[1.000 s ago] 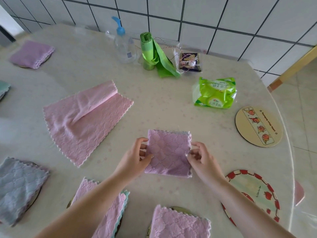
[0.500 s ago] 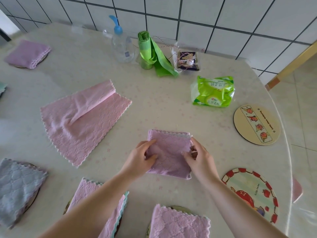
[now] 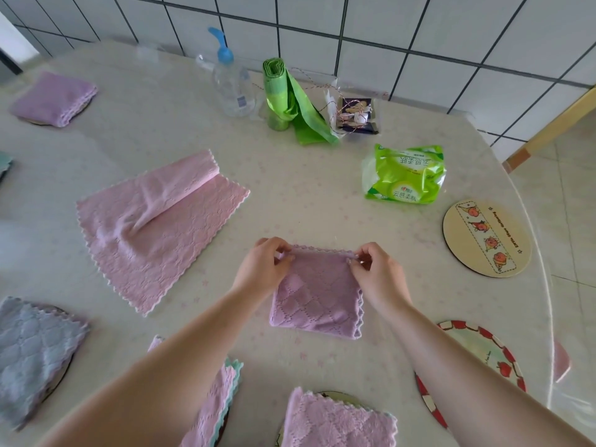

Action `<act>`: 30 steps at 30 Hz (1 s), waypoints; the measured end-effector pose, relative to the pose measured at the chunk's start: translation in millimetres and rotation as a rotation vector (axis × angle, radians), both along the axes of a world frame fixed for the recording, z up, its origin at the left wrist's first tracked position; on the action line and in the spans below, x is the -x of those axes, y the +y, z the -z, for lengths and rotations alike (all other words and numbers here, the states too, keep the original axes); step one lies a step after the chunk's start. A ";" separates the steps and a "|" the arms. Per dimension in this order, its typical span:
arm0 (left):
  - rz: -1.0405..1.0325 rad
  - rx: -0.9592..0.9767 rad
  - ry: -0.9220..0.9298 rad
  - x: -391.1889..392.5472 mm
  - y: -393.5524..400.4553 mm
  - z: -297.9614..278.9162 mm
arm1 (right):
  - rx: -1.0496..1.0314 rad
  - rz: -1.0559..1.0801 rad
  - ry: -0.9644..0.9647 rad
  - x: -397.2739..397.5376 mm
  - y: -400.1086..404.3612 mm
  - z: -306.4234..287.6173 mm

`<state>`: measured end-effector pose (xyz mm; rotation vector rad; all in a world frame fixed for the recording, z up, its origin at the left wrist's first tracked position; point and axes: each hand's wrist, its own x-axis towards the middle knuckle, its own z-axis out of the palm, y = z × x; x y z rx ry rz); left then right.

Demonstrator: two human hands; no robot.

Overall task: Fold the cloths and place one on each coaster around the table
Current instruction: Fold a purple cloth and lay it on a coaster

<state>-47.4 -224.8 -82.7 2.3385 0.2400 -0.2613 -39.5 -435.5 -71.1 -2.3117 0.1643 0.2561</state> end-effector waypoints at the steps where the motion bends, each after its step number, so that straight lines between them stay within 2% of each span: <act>1: -0.011 -0.006 -0.011 0.0 0.2 -0.1 | -0.002 0.010 0.015 0.0 0.3 0.5; 11: -0.156 0.030 -0.063 0.8 -6.7 2.7 | 0.063 0.082 0.030 -3.7 1.7 13.2; 18: -0.002 0.062 -0.141 17.8 -2.6 4.7 | 0.021 0.077 -0.049 2.0 0.3 11.5; 24: 0.035 0.012 -0.207 27.4 -4.5 8.6 | -0.037 0.102 -0.160 10.2 2.8 10.0; 30: 0.060 -0.089 -0.188 35.9 -7.1 7.3 | 0.020 0.025 -0.288 11.1 6.5 3.9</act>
